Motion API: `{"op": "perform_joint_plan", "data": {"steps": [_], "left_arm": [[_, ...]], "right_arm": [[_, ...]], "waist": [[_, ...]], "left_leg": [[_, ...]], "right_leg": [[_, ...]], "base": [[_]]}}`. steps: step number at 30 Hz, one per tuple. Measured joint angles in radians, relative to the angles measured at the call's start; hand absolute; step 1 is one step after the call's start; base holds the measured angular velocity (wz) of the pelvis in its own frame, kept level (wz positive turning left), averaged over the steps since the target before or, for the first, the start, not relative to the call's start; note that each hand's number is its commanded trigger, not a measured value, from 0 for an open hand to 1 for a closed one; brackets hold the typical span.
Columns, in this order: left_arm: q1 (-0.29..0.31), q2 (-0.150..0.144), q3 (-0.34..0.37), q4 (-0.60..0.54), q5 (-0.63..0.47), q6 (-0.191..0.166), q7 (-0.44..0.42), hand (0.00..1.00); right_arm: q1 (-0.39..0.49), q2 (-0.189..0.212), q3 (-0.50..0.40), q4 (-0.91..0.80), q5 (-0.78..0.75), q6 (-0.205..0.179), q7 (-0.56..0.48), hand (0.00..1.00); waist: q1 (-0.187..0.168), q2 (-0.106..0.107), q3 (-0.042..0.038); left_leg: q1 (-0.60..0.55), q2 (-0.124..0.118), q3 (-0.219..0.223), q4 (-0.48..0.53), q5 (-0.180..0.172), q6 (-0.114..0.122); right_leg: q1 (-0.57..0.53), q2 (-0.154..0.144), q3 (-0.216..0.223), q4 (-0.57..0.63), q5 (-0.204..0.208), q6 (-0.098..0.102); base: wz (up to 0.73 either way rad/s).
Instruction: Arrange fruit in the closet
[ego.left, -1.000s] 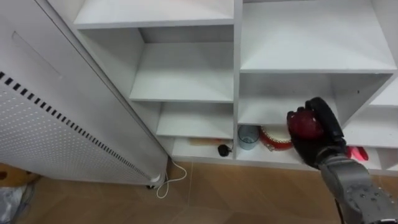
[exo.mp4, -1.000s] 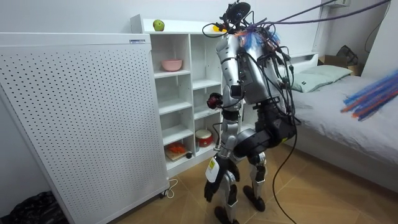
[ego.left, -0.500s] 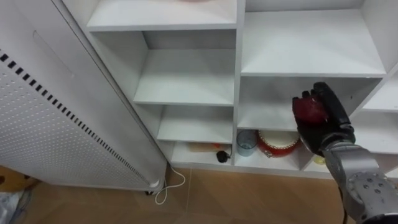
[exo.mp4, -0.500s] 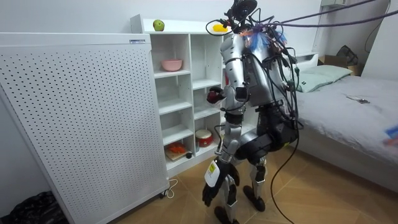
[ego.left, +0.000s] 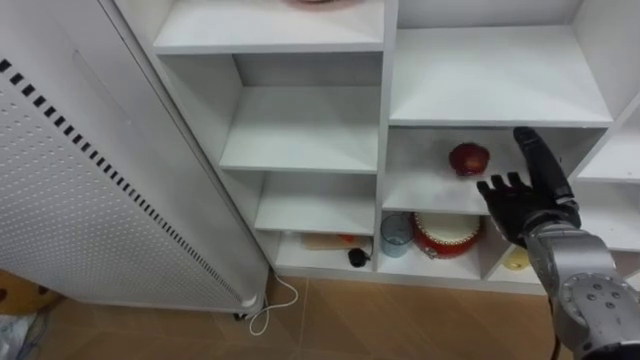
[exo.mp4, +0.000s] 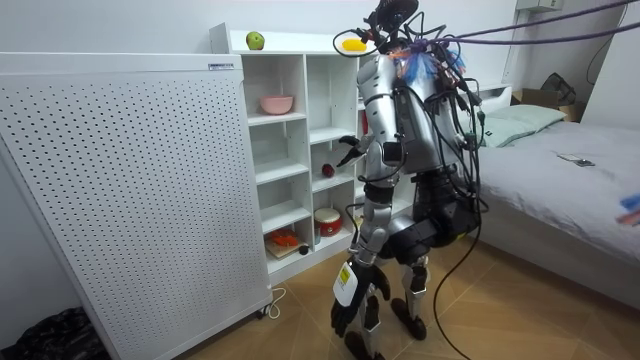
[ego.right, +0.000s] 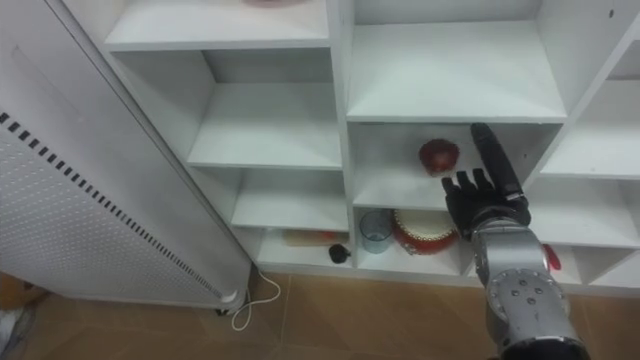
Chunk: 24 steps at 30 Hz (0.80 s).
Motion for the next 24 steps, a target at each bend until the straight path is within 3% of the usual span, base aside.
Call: {"op": "perform_joint_plan", "data": {"steps": [6, 17, 24], "left_arm": [[0.007, 0.000, 0.000, -0.003, 0.004, 0.001, -0.014, 0.00], [0.030, 0.000, 0.000, -0.044, 0.040, 0.017, -0.025, 0.00], [0.044, 0.002, 0.000, -0.053, 0.036, 0.019, -0.038, 0.00]], "right_arm": [[0.003, -0.003, -0.017, 0.008, 0.002, 0.000, 0.000, 0.00], [0.003, -0.019, -0.039, 0.033, 0.010, 0.005, 0.014, 0.00], [0.038, -0.017, -0.045, 0.118, 0.065, 0.024, 0.084, 0.00]], "waist": [[0.014, 0.008, -0.0050], [0.015, 0.010, -0.0046], [0.016, 0.013, -0.0014]], "left_leg": [[0.001, 0.000, 0.001, -0.002, -0.001, -0.001], [0.007, 0.000, 0.003, -0.009, -0.004, -0.004], [0.096, 0.004, 0.000, -0.038, -0.014, -0.009]], "right_leg": [[-0.002, 0.000, 0.001, 0.000, -0.001, 0.000], [0.001, 0.000, 0.002, 0.001, -0.010, 0.000], [0.092, 0.010, -0.004, -0.033, -0.018, 0.004]], "base": [[0.00], [0.00], [-0.02]]}}
